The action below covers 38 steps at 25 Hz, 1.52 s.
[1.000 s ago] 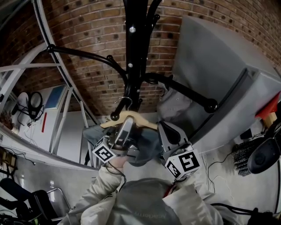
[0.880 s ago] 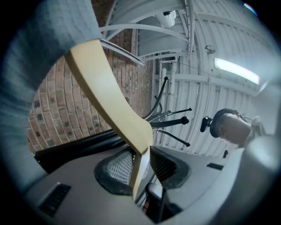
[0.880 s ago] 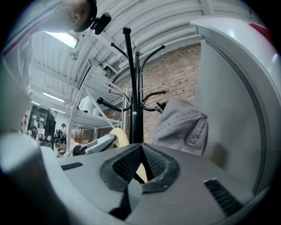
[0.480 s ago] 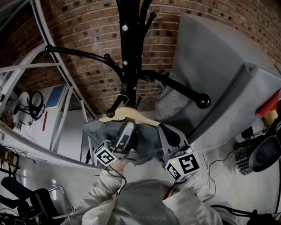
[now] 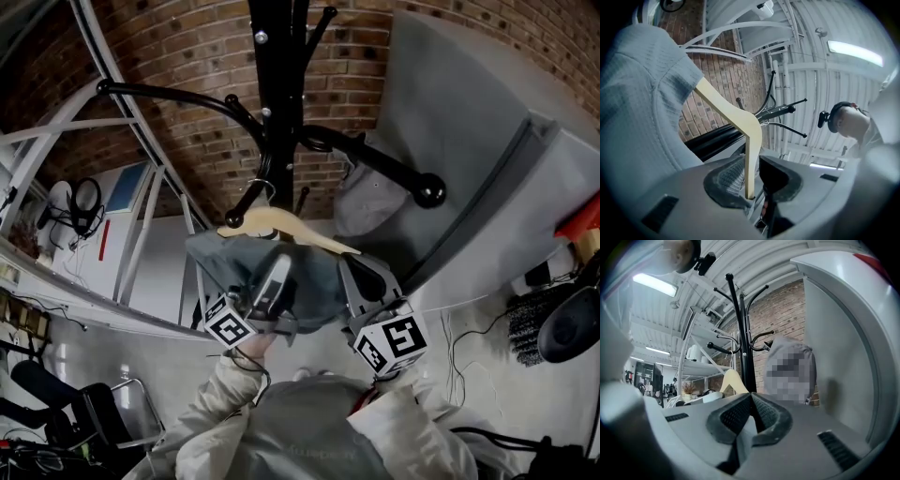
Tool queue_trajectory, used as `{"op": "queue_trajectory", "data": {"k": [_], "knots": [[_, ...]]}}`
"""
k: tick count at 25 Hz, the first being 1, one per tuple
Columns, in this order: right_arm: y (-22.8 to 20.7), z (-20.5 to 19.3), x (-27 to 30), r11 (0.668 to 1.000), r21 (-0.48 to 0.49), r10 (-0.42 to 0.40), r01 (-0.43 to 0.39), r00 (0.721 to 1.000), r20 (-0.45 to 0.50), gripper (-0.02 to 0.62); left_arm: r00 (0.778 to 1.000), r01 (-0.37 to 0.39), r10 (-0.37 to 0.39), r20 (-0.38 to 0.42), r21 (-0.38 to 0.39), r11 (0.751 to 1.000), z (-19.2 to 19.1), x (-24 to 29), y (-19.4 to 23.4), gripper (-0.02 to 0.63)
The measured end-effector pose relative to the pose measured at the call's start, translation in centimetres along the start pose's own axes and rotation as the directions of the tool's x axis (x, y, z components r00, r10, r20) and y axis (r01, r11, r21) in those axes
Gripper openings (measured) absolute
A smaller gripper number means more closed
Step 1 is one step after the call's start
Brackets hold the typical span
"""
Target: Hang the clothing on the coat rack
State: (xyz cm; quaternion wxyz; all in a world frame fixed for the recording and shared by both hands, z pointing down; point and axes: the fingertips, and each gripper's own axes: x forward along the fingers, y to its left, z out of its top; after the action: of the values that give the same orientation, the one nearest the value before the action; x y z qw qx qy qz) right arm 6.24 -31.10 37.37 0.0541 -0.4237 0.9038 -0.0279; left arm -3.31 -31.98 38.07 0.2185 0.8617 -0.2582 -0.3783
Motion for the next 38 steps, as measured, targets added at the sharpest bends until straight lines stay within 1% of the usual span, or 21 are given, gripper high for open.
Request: {"op": "queue_trajectory", "data": {"k": [6, 8, 10, 13, 15, 18, 21, 24, 27, 31, 32, 34, 38], "knots": [[0.7, -1.4, -0.1, 0.999, 0.03, 0.011, -0.011, 1.0, -0.007, 0.025, 0.994, -0.048, 0.056, -0.095, 0.09, 0.995, -1.9, -1.7, -0.5, 0.053], [0.8, -1.8, -0.2, 0.999, 0.041, 0.009, -0.008, 1.0, -0.012, 0.025, 0.988, -0.067, 0.085, -0.126, 0.136, 0.988, -2.3, -2.2, -0.6, 0.043], [1.0, -2.1, -0.2, 0.999, 0.045, 0.014, -0.013, 1.0, -0.022, 0.025, 0.98, -0.088, 0.12, -0.158, 0.198, 0.976, -2.6, -2.6, -0.7, 0.036], [1.2, -2.6, -0.2, 0.998, 0.056, 0.025, -0.023, 0.999, -0.031, 0.025, 0.964, -0.125, 0.186, -0.192, 0.289, 0.949, -3.0, -3.2, -0.6, 0.025], [1.3, -2.8, -0.3, 0.998, 0.062, 0.031, -0.029, 0.999, -0.033, 0.025, 0.951, -0.155, 0.235, -0.201, 0.347, 0.925, -2.9, -3.6, -0.4, 0.018], [1.4, -3.2, -0.6, 0.997, 0.069, 0.041, -0.038, 0.998, -0.038, 0.025, 0.933, -0.204, 0.308, -0.188, 0.43, 0.88, -2.6, -4.4, -0.3, 0.011], [1.5, -3.6, -1.1, 0.996, 0.075, 0.053, -0.05, 0.998, -0.041, 0.025, 0.916, -0.237, 0.364, -0.172, 0.501, 0.833, -2.4, -4.9, -0.5, 0.009], [1.5, -3.7, -1.7, 0.995, 0.078, 0.061, -0.057, 0.997, -0.045, 0.025, 0.903, -0.244, 0.396, -0.164, 0.562, 0.79, -2.4, -5.4, -1.1, 0.009], [1.3, -3.9, -2.2, 0.994, 0.09, 0.061, -0.057, 0.997, -0.043, 0.025, 0.896, -0.255, 0.418, -0.15, 0.597, 0.761, -2.4, -5.7, -1.7, 0.008], [1.5, -3.9, -2.4, 0.994, 0.097, 0.061, -0.057, 0.997, -0.044, 0.025, 0.877, -0.267, 0.459, -0.139, 0.654, 0.708, -2.2, -5.9, -2.0, 0.008], [1.6, -4.0, -2.5, 0.994, 0.099, 0.061, -0.056, 0.997, -0.044, 0.025, 0.873, -0.266, 0.466, -0.14, 0.665, 0.698, -2.3, -6.0, -2.0, 0.008], [2.0, -4.1, -2.7, 0.993, 0.101, 0.059, -0.054, 0.997, -0.043, 0.025, 0.868, -0.271, 0.476, -0.14, 0.669, 0.692, -2.4, -6.4, -2.1, 0.008], [2.9, -4.2, -2.8, 0.994, 0.101, 0.049, -0.045, 0.998, -0.042, 0.025, 0.861, -0.298, 0.49, -0.136, 0.646, 0.702, -2.3, -7.6, -1.8, 0.008]]}}
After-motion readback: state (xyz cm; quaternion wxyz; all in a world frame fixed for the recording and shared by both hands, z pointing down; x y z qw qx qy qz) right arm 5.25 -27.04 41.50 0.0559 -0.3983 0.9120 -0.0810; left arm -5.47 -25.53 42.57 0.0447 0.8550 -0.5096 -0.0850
